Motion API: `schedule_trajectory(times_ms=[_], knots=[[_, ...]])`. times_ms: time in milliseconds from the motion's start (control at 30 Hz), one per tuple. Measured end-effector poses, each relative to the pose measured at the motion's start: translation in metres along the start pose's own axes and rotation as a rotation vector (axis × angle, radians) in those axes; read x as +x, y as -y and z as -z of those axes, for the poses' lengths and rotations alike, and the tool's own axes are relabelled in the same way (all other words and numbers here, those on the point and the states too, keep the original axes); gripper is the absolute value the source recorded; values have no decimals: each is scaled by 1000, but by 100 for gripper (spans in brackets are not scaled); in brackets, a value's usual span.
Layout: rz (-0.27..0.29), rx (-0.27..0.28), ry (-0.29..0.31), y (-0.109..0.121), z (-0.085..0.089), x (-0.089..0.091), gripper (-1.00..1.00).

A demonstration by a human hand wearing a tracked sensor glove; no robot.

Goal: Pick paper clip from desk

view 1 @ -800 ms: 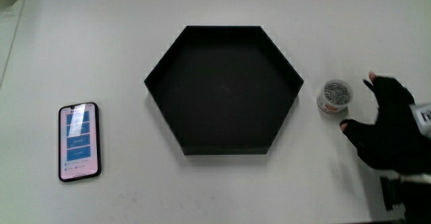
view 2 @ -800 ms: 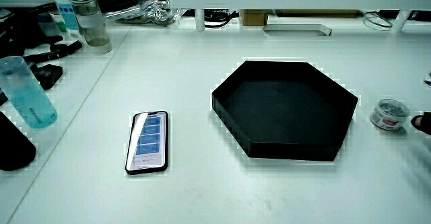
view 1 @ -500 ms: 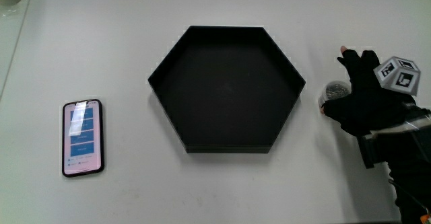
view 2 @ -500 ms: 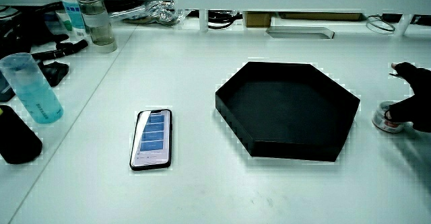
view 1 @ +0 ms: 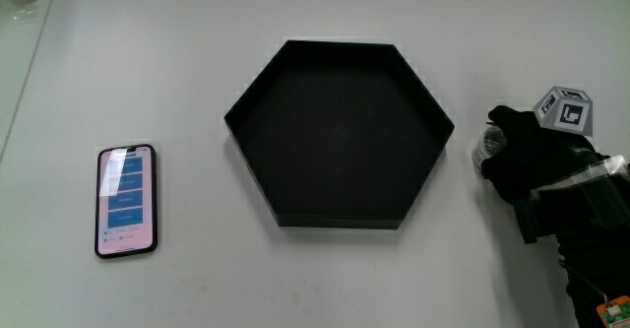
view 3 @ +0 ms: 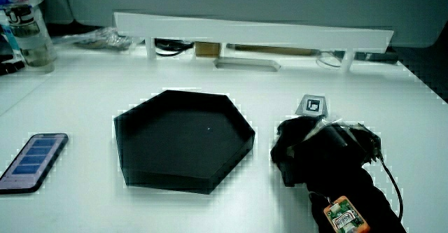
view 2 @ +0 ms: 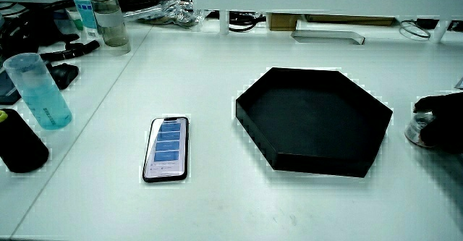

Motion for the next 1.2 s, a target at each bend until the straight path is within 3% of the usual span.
schedule_trajectory(times_ms=[133, 233, 267, 333, 467, 567, 600, 700, 733, 767, 800, 833, 867, 933, 1033, 1200], knots=[[-9, 11, -49, -2, 1, 7, 100], [1, 14, -38, -6, 4, 10, 100], [-1, 42, -34, -5, 4, 10, 100], [-17, 11, -63, -5, 6, 11, 100], [-3, 30, -42, -5, 7, 15, 100], [-6, 69, -36, 2, -3, 15, 100], [13, 104, -13, 0, -6, 17, 100], [-20, 154, -22, 10, -25, 14, 100], [-35, 147, -44, 17, -33, 12, 100], [-40, 180, -37, 20, -39, 11, 100], [-13, 202, -27, 17, -44, 12, 100], [-103, 155, -76, 36, -56, 0, 100], [-122, 175, -71, 39, -61, -5, 100], [-223, 200, -93, 58, -73, -25, 100], [-222, 228, -37, 67, -79, -42, 100], [-219, 202, -17, 67, -77, -47, 100]])
